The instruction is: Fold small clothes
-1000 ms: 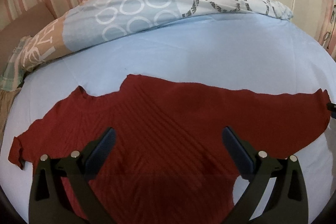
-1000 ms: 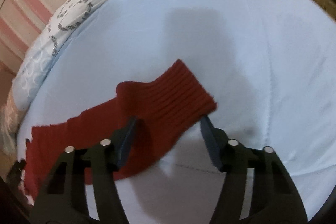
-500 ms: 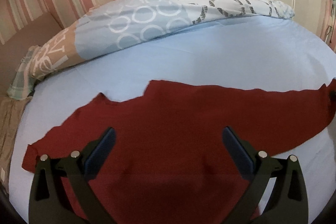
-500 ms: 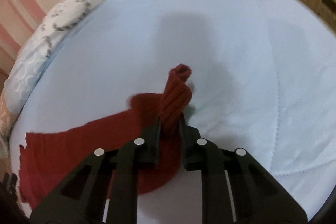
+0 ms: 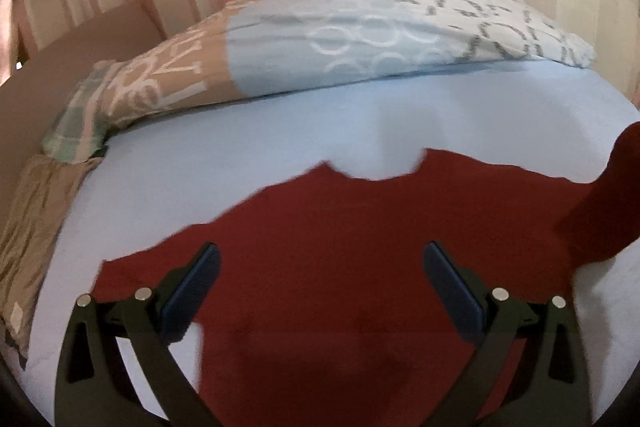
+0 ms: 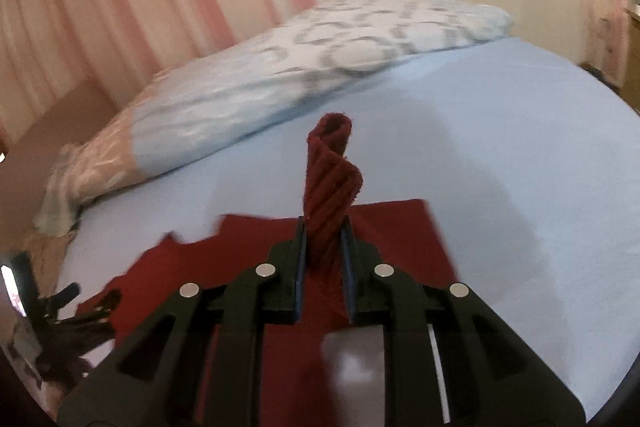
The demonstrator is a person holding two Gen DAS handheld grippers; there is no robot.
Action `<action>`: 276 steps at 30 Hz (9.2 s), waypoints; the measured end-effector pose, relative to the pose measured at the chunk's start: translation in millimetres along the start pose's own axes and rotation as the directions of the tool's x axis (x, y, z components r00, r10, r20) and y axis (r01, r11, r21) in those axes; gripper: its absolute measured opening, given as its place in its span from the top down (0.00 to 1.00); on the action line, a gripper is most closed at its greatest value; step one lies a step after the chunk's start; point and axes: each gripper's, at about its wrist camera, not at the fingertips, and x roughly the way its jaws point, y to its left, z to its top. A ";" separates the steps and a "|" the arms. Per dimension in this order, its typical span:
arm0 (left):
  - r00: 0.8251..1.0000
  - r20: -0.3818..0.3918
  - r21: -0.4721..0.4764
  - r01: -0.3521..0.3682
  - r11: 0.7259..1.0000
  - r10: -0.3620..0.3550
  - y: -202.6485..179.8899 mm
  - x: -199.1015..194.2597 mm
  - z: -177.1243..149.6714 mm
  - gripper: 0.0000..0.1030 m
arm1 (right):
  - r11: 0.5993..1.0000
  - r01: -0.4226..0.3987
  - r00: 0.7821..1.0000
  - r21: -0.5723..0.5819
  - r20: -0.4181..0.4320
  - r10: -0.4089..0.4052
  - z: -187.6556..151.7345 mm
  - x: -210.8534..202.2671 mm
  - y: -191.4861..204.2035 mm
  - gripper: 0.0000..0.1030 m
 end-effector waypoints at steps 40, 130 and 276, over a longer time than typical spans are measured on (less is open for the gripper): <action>0.981 -0.164 -0.149 0.084 0.985 -0.108 60.7 40.4 -73.8 0.02 | 0.977 -0.213 0.954 -0.011 -0.219 0.206 -57.8 92.0 87.1 0.39; 0.979 -0.177 -0.147 0.073 0.986 -0.099 226.4 76.1 -130.0 0.90 | 0.962 -0.123 0.957 -0.243 -0.285 0.051 -94.2 122.5 146.1 0.36; 0.986 -0.131 -0.003 0.104 0.995 -0.104 60.1 71.0 -78.9 0.15 | 0.931 -0.108 0.976 -0.348 -0.214 0.033 -105.4 107.6 58.0 0.28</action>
